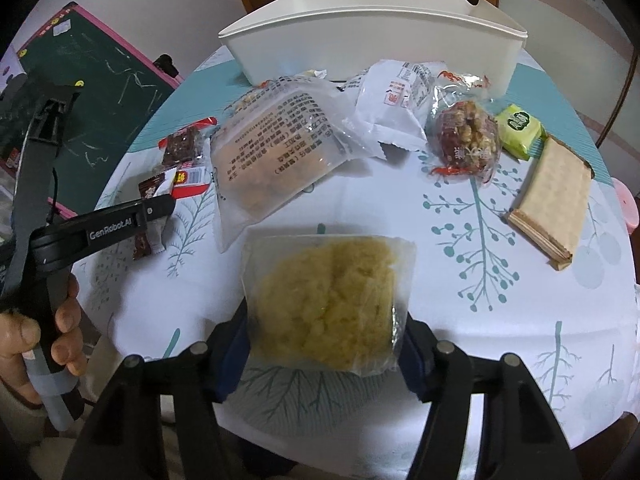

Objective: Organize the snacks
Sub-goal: 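Grasp the brown chocolate wrapper with the left tool while the right tool grasps another yellow puff bag, then lift both held snacks toward the white tray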

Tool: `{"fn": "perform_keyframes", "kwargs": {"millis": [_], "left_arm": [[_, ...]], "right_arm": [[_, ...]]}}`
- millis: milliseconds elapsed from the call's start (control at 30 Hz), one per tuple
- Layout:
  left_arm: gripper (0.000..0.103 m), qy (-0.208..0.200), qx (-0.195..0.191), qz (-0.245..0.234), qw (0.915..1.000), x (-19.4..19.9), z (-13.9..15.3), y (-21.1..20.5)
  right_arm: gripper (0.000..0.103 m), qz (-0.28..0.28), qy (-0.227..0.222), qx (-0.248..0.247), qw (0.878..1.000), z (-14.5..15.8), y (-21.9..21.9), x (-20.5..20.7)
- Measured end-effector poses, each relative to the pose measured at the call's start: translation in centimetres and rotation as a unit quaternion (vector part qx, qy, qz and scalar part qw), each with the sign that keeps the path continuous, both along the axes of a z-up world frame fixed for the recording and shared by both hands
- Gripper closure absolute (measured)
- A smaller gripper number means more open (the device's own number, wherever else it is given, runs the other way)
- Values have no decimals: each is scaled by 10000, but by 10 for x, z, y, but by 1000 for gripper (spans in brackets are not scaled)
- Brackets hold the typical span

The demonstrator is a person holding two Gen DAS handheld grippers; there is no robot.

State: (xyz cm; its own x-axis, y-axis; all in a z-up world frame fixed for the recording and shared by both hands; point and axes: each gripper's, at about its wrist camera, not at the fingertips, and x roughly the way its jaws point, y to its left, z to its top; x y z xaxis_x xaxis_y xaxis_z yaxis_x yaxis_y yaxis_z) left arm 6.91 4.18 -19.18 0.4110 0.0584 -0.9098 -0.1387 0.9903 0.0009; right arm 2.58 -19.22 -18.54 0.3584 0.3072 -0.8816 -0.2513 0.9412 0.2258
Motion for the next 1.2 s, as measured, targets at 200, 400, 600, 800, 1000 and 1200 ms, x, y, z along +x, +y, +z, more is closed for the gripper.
{"fn": "perform_keyframes", "kwargs": {"millis": [200,400,600,800,1000,1200], "left_arm": [[70,142,-64,90,9998,6,2,2],[70,259,-99,146,9995,12,2,4],[70,361,-90,47,9993,20,3,5],[72,494,-82,-150,9986,24,12,-1],[72,-129,284,-931,9952,36,76,-28],[72,-983,520,-1430,9835,86,158,-55]], "right_arm": [[40,149,124,116,9997,1,-4,2],[40,193,143,133,9996,2,-6,2],[40,124,157,235,9995,2,-6,3],[40,25,327,306,9990,5,-8,8],[40,-220,-20,411,9989,40,-17,24],[40,-425,-1081,295,9928,130,-31,62]]}}
